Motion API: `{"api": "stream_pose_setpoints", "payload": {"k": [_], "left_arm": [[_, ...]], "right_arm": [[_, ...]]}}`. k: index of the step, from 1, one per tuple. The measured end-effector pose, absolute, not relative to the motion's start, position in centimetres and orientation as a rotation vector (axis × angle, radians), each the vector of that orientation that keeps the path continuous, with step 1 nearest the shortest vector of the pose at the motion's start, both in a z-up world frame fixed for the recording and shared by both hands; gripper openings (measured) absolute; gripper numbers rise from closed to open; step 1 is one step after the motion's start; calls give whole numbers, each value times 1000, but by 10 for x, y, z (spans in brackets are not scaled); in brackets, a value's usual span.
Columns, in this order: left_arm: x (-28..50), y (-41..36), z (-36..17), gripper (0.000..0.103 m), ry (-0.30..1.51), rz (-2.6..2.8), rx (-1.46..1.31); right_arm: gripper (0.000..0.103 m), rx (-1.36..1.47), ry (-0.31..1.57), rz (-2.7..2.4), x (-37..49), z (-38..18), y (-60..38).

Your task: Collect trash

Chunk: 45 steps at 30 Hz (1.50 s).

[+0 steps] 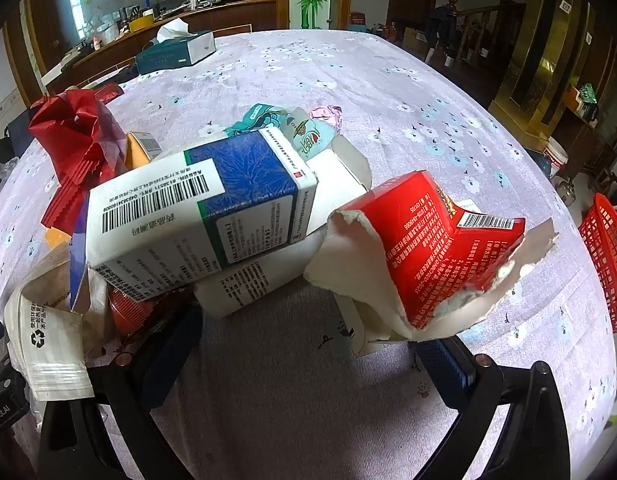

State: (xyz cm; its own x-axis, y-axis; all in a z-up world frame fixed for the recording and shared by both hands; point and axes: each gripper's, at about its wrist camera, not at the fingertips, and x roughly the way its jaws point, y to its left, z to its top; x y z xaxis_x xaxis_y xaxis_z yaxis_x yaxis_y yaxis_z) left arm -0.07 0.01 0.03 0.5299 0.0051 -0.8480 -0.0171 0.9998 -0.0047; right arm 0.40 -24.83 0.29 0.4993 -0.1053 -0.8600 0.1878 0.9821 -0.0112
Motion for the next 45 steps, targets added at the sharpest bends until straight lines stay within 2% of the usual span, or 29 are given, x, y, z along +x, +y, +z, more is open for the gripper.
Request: {"api": "stream_pose_setpoints", "payload": {"k": [10, 18, 25, 33, 45], "left_arm": [[-37, -14, 40, 103, 916, -72, 16], [-88, -37, 94, 103, 809, -142, -21], [-138, -92, 121, 103, 734, -156, 9], [-164, -143, 129, 103, 730, -154, 18], [-198, -161, 136, 103, 721, -86, -14]], "right_arm": [[102, 51, 1132, -68, -15, 14, -257], [102, 91, 1071, -13, -90, 69, -291], [102, 30, 971, -31, -142, 105, -326], [102, -15, 921, -28, -180, 117, -365], [102, -36, 862, 18, -200, 130, -393]]}}
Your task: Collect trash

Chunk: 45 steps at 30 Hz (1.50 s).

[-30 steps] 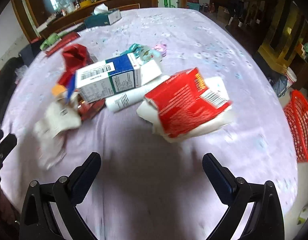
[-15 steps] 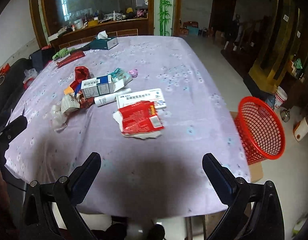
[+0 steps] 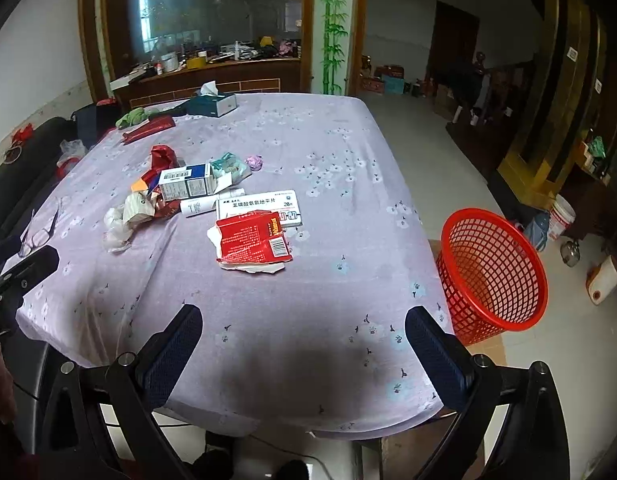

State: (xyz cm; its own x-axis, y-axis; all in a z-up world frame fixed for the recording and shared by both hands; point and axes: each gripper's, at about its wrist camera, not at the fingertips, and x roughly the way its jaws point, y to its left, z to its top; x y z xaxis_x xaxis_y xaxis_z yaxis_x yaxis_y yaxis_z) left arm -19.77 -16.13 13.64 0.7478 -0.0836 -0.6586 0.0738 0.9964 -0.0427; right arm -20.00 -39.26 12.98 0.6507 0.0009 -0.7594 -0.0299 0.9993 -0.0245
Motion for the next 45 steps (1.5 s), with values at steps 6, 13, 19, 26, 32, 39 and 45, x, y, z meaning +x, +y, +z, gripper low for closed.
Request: {"api": "stream_pose_setpoints", "payload": {"k": [6, 13, 19, 26, 32, 39, 45], "left_arm": [[-207, -172, 142, 103, 702, -77, -6], [-210, -176, 146, 103, 696, -67, -2], [-211, -176, 146, 103, 695, -68, -1], [-211, -177, 149, 103, 704, -78, -2], [-206, -175, 146, 103, 718, -83, -11], [-199, -168, 140, 103, 735, -78, -24], [-189, -154, 132, 103, 767, -55, -46]], "right_arm": [[102, -44, 838, 44, -207, 134, -397], [102, -44, 826, 57, -206, 138, -400], [102, -39, 821, 61, -205, 138, -400], [102, -43, 833, 57, -204, 136, -397], [102, -40, 846, 53, -201, 134, -394], [102, -38, 866, 63, -195, 130, -388], [98, 21, 918, 95, -183, 118, -386]]}}
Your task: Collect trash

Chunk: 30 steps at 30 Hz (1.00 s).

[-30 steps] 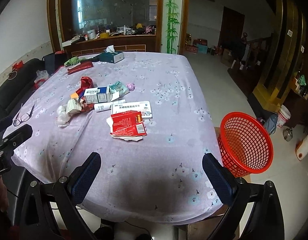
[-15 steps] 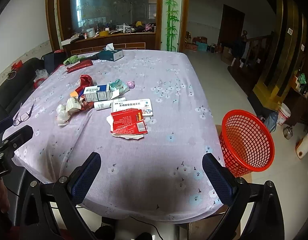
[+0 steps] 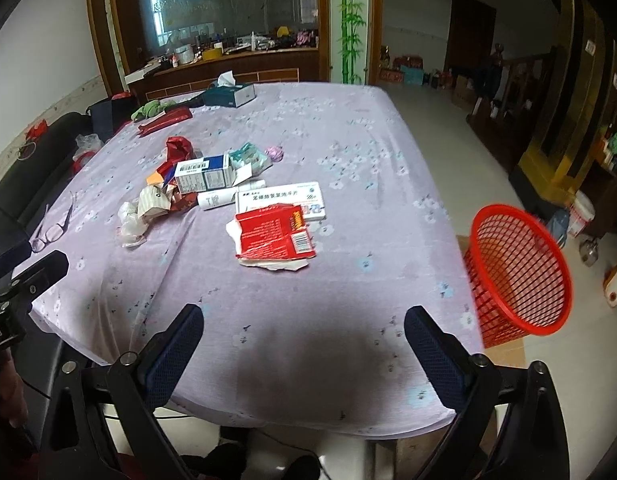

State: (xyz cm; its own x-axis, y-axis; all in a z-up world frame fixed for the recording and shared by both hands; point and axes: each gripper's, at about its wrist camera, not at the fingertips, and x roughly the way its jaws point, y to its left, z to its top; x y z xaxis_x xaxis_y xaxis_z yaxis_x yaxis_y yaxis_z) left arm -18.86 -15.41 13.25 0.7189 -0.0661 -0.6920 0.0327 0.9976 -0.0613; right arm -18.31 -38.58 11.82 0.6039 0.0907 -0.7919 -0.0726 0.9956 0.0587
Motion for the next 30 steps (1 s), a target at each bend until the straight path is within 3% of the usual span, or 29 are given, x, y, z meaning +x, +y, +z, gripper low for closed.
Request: {"api": "stream_pose_setpoints", "payload": {"k": [5, 9, 19, 24, 26, 28, 30], "left_arm": [[-165, -130, 119, 102, 836, -46, -106], [-137, -108, 102, 86, 902, -26, -138], [-63, -75, 64, 71, 1011, -62, -256], [-34, -71, 47, 65, 1056, -94, -262], [-24, -70, 39, 57, 1077, -117, -264], [-15, -70, 32, 49, 1098, -139, -258], [-10, -71, 27, 43, 1106, -155, -240]], "right_arm": [[88, 68, 969, 111, -169, 106, -384], [88, 79, 974, 115, -160, 104, -379], [88, 136, 995, 109, -134, 103, -376], [82, 232, 1037, 97, -113, 90, -383], [74, 331, 1079, 100, -104, 79, -390], [59, 399, 1119, 93, -97, 67, -393], [55, 459, 1156, 76, -92, 55, -395]]}}
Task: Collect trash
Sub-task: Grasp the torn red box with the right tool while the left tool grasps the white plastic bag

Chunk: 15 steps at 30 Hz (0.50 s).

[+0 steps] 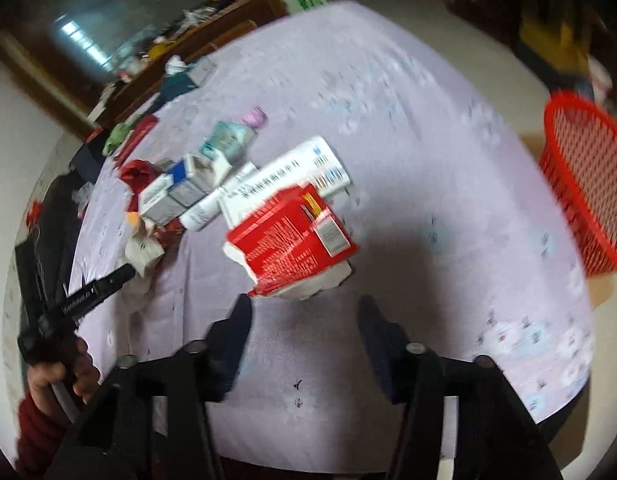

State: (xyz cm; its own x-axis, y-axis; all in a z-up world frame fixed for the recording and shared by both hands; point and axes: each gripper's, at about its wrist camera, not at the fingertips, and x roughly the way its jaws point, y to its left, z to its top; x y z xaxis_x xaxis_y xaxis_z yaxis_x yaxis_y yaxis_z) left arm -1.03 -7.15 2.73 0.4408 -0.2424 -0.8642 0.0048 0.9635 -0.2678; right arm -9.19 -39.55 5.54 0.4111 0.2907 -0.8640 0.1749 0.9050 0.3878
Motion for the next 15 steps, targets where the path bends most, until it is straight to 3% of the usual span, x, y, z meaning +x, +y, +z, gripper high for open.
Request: {"api": "stream_pose_setpoints", "payload": {"k": [4, 13, 15], "left_arm": [[-11, -76, 31, 38, 1074, -183, -165], [-38, -59, 59, 38, 938, -241, -68], [-43, -57, 67, 38, 900, -255, -39]], "right_arm": [[52, 574, 1196, 43, -82, 37, -396], [51, 656, 1194, -21, -62, 16, -389], [43, 640, 1191, -34, -57, 16, -384]]}}
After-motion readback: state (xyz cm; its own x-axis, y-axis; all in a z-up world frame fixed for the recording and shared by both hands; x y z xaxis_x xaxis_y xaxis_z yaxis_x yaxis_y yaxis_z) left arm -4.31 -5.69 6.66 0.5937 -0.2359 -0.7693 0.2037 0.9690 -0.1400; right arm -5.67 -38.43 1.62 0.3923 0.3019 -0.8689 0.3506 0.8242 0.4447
